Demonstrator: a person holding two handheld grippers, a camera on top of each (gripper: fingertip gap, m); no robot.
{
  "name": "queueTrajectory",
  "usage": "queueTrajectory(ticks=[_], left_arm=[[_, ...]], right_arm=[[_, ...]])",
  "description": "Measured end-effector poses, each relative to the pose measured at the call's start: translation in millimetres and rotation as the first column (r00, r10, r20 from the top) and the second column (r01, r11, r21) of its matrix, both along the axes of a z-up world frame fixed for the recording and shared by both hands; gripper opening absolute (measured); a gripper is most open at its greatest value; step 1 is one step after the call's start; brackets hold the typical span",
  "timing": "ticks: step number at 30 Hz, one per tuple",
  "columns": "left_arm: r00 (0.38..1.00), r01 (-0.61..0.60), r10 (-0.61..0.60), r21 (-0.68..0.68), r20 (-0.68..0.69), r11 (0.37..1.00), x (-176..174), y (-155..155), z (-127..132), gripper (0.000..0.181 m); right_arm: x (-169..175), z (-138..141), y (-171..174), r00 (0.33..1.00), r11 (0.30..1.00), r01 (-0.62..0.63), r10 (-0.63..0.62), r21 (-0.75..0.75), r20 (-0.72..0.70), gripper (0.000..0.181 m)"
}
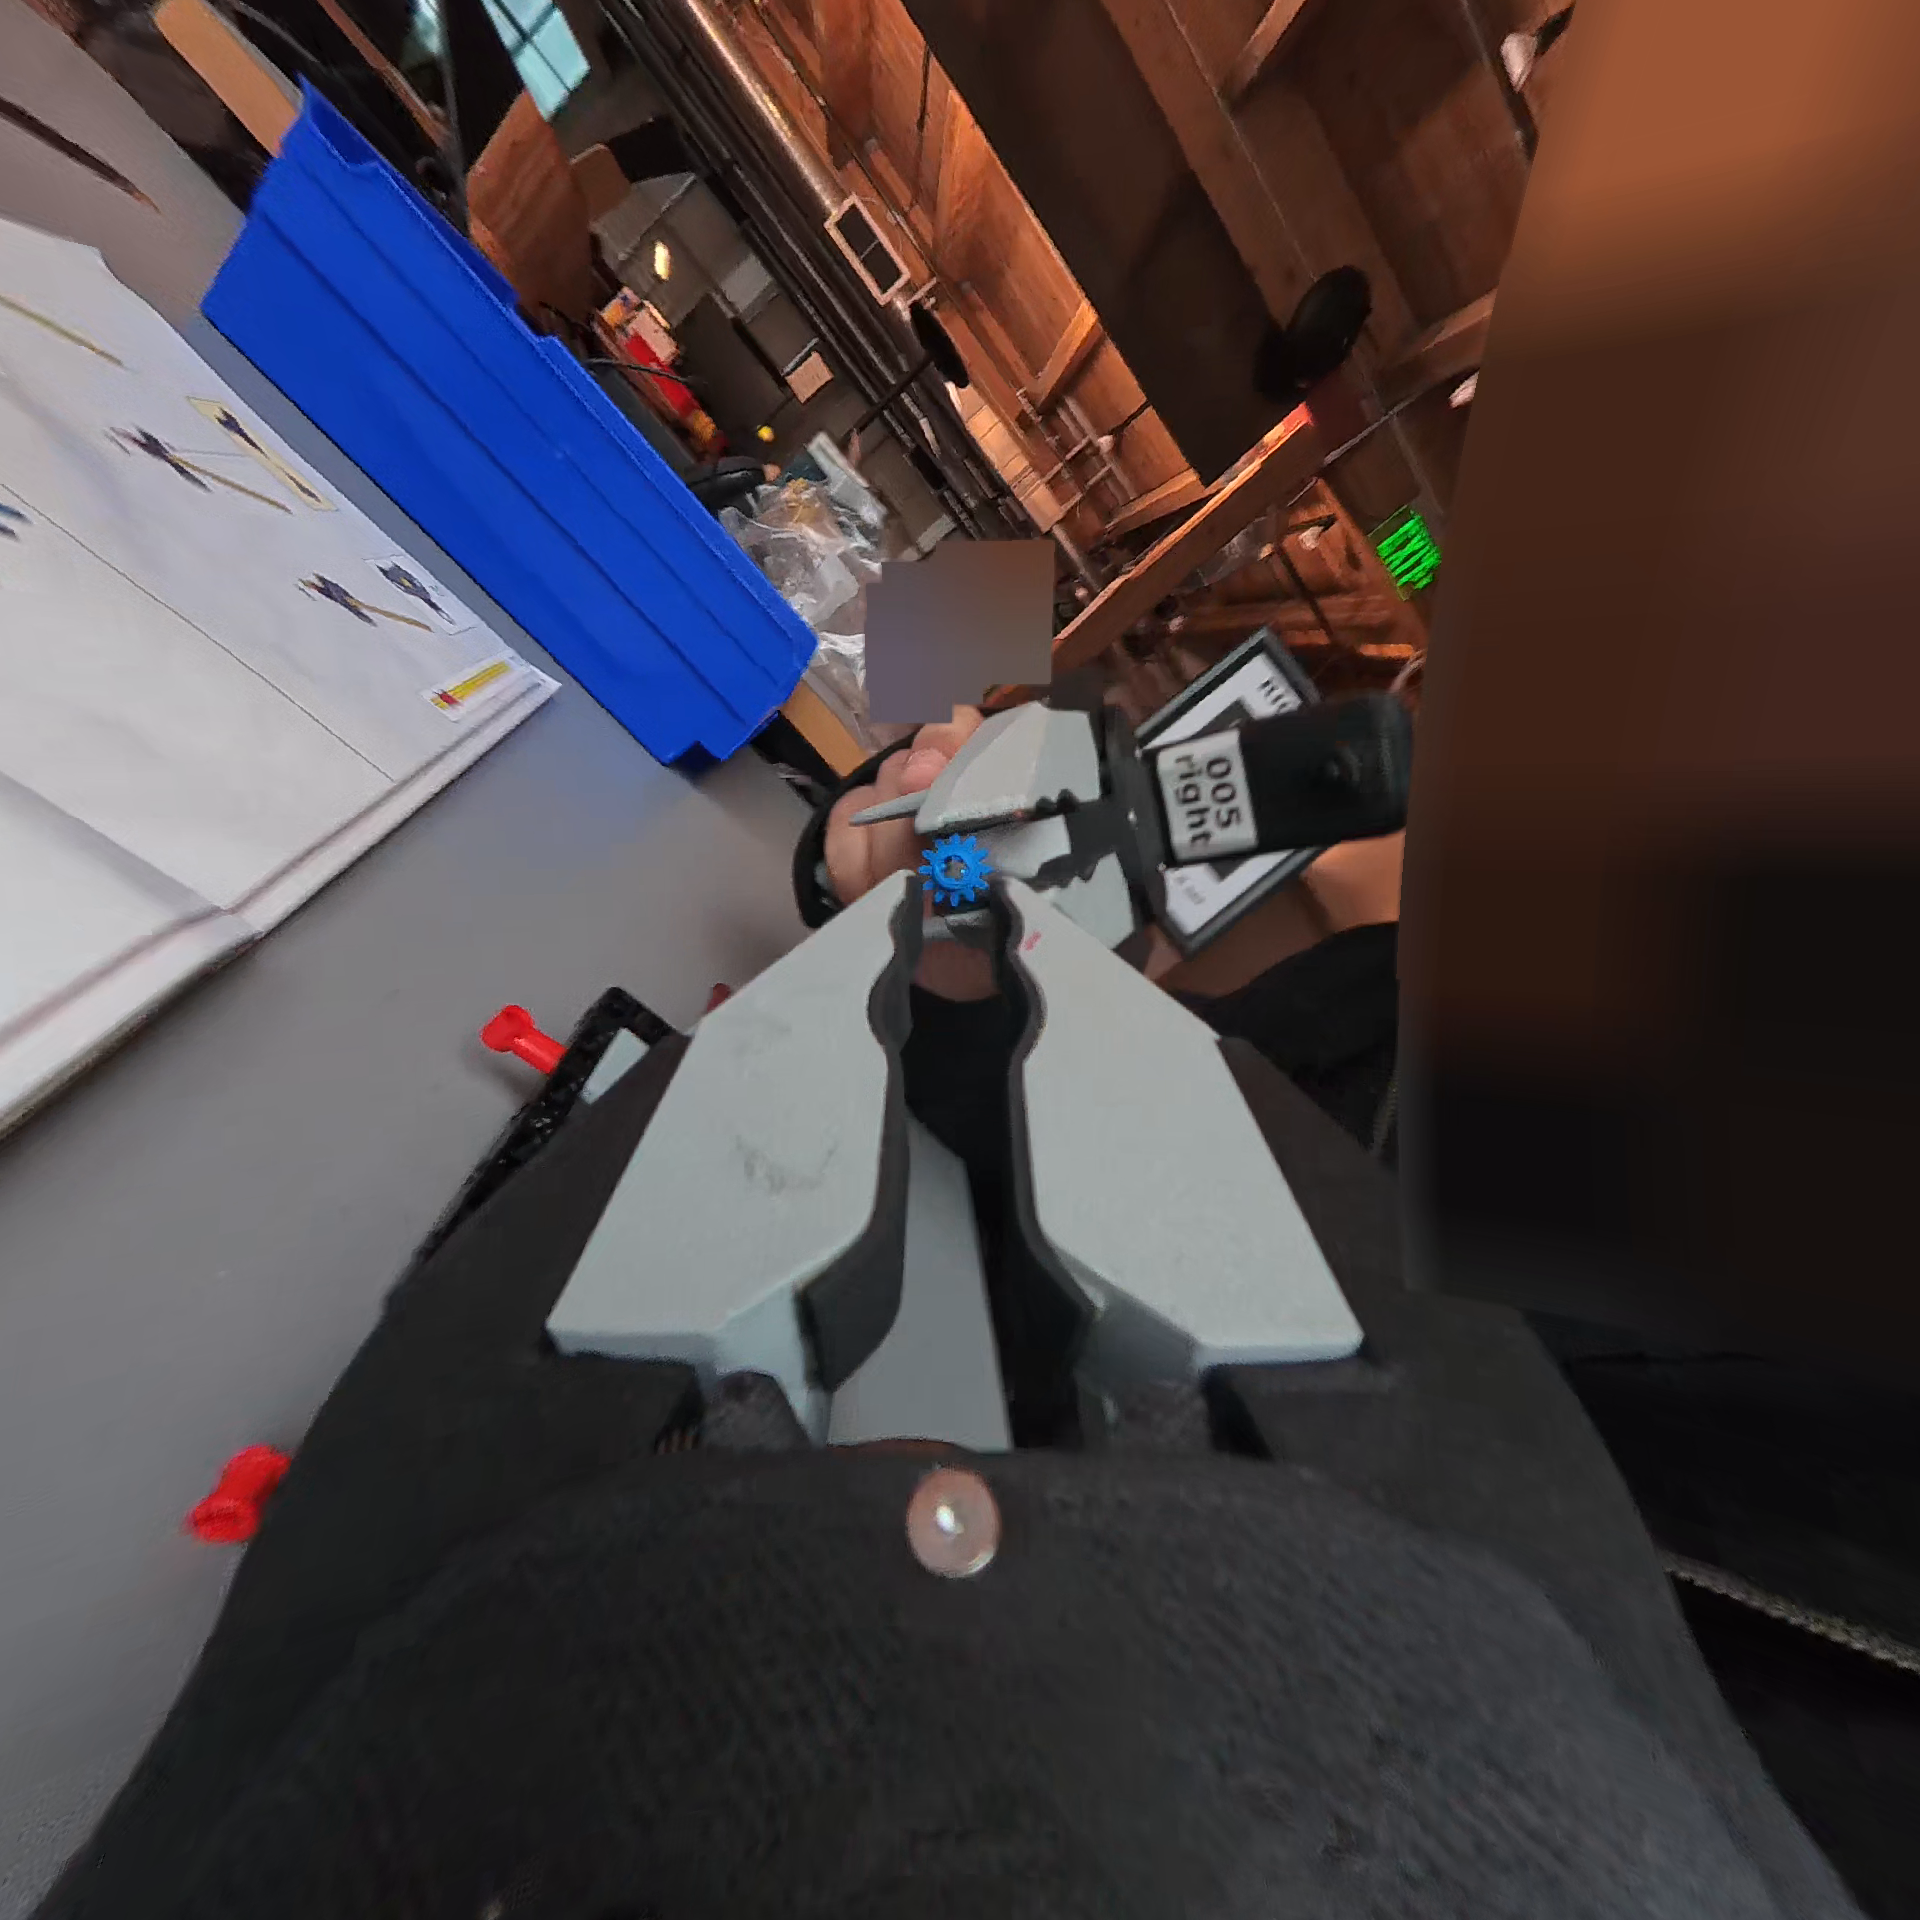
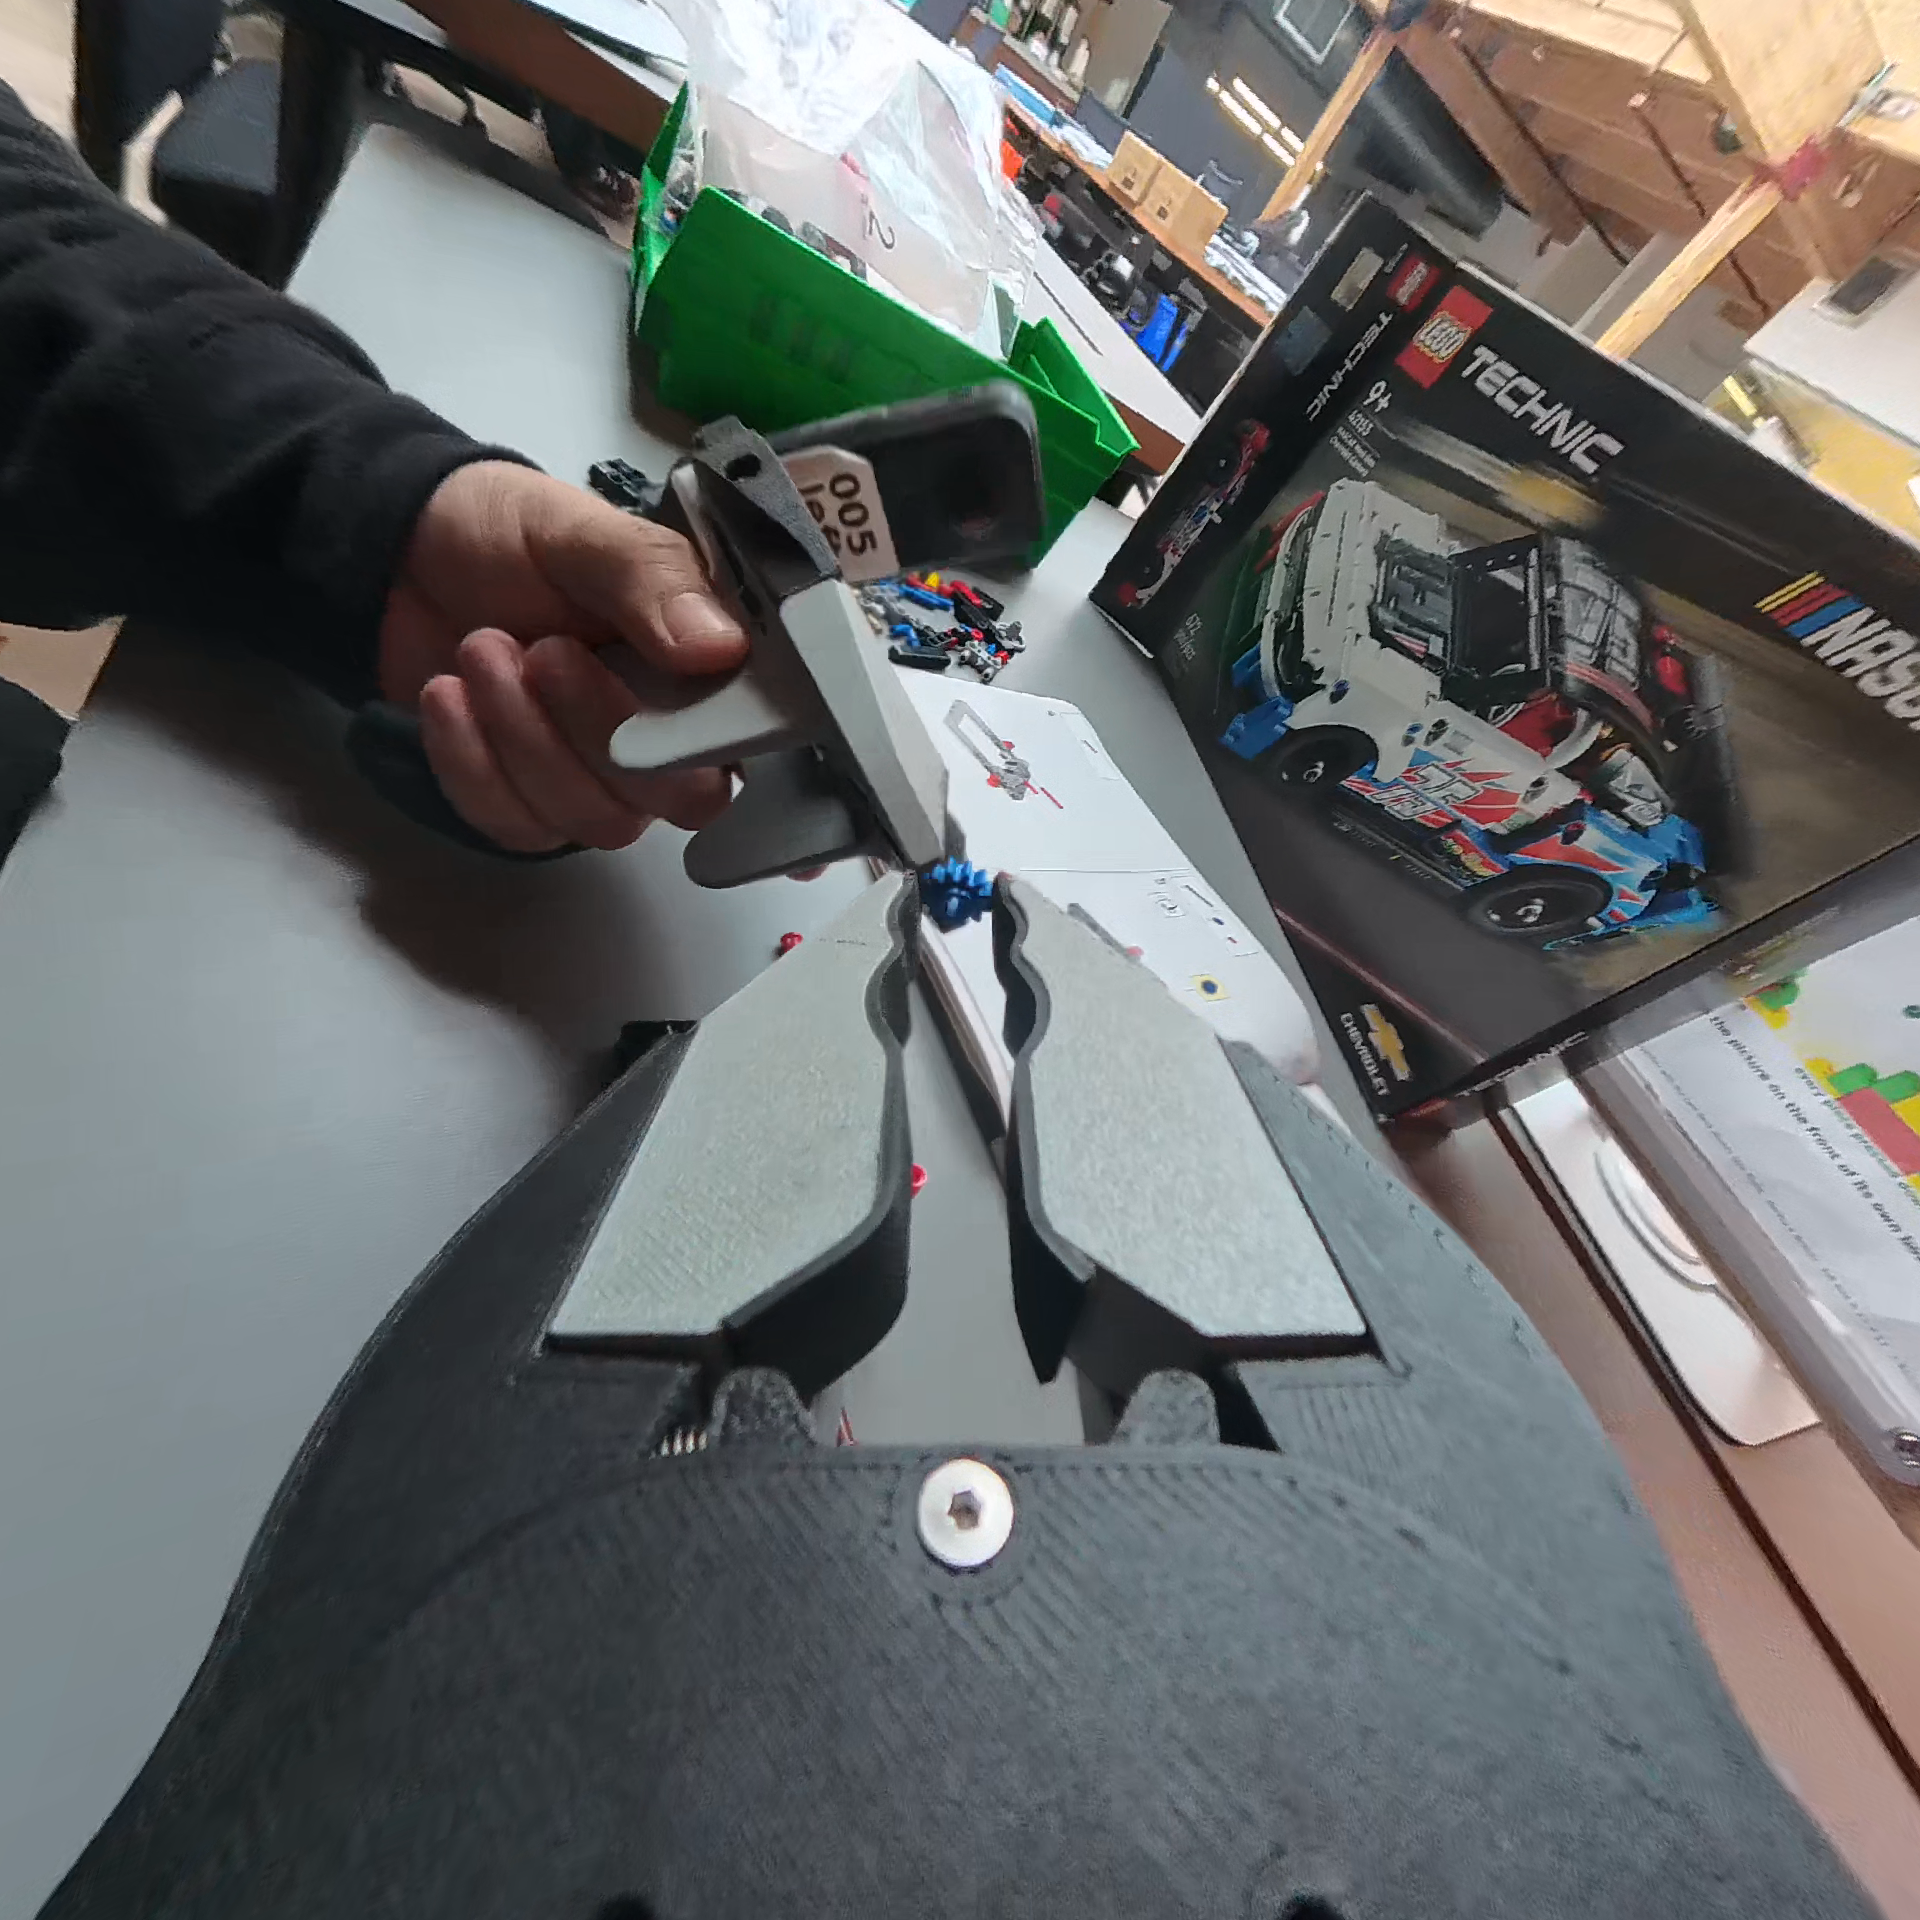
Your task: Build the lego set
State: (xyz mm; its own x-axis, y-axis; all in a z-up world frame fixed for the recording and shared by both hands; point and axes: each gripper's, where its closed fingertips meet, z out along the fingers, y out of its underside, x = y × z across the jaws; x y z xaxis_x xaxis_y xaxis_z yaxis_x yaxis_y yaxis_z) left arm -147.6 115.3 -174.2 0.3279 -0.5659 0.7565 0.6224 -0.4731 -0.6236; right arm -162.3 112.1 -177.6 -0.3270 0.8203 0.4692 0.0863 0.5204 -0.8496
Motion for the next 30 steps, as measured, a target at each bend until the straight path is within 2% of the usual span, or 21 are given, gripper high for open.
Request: queueTrajectory(ticks=[1,2,3,4,6,8,9,13,16,21,23,24,25,26,28,30], left_arm=[[0.993,-0.037,0.040,0.035,-0.107,0.999,-1.8,-0.8,-1.5,0.015],[0.964,-0.072,0.091,0.086,-0.248,0.994,-3.5,-1.7,-3.2,0.024],[0.901,-0.099,0.154,0.155,-0.406,0.983,-5.6,-2.4,-6.1,0.026],[0.799,-0.116,0.228,0.230,-0.556,0.966,-8.9,-2.2,-10.9,0.027],[0.542,-0.088,0.348,0.361,-0.765,0.929,-13.8,-0.9,-24.0,0.031],[0.303,-0.021,0.452,0.468,-0.839,0.883,-15.2,-1.0,-32.0,0.032],[0.220,0.007,0.512,0.526,-0.830,0.850,-14.8,-1.7,-29.3,0.030],[0.070,0.157,0.704,0.705,-0.706,0.692,1.0,-11.3,-8.0,0.022],[-0.021,0.225,0.750,0.728,-0.661,0.648,3.6,-9.4,-9.2,0.023],[-0.046,0.311,0.795,0.748,-0.604,0.586,12.0,-9.7,-7.1,0.021],[-0.039,0.325,0.778,0.728,-0.627,0.603,12.1,-7.7,-13.4,0.019],[-0.014,0.320,0.761,0.718,-0.649,0.618,12.8,-7.8,-16.6,0.015],[0.045,0.302,0.733,0.709,-0.678,0.637,14.8,-9.4,-18.5,0.013],[0.136,0.274,0.687,0.693,-0.714,0.667,16.6,-11.9,-19.4,0.013],[0.346,0.196,0.537,0.619,-0.769,0.761,14.1,-14.5,-21.7,0.020],[0.551,0.120,0.354,0.492,-0.756,0.862,8.0,-13.8,-21.7,0.021]], right_arm=[[0.3,-2.6,1.4,1.000,0.999,-0.013,0.014,-0.039,0.023,0.010],[1.0,-6.5,2.5,0.998,0.995,-0.031,0.037,-0.096,0.059,0.010],[1.5,-10.6,3.9,0.993,0.985,-0.046,0.063,-0.167,0.099,0.011],[2.3,-12.9,4.5,0.987,0.969,-0.060,0.094,-0.241,0.131,0.011],[4.1,-10.8,3.2,0.975,0.926,-0.090,0.157,-0.367,0.156,0.010],[6.1,-3.6,0.5,0.970,0.894,-0.118,0.197,-0.432,0.145,0.010],[7.4,-1.7,-1.5,0.965,0.881,-0.129,0.217,-0.456,0.146,0.010],[8.1,-7.3,-4.2,0.944,0.830,-0.118,0.265,-0.546,0.199,0.010],[11.8,-2.6,-11.9,0.929,0.802,-0.152,0.316,-0.578,0.194,0.010],[13.9,-10.0,-18.2,0.906,0.799,-0.163,0.353,-0.579,0.232,0.010],[14.7,-12.3,-18.3,0.903,0.807,-0.169,0.357,-0.566,0.239,0.010],[15.4,-13.3,-18.1,0.902,0.816,-0.174,0.357,-0.552,0.242,0.011],[16.5,-14.2,-18.3,0.902,0.827,-0.185,0.357,-0.531,0.243,0.011],[17.5,-14.7,-18.6,0.904,0.842,-0.197,0.354,-0.503,0.238,0.011],[17.6,-16.5,-16.6,0.920,0.884,-0.208,0.322,-0.419,0.222,0.011],[18.0,-18.5,-16.0,0.931,0.917,-0.216,0.297,-0.335,0.211,0.010]])
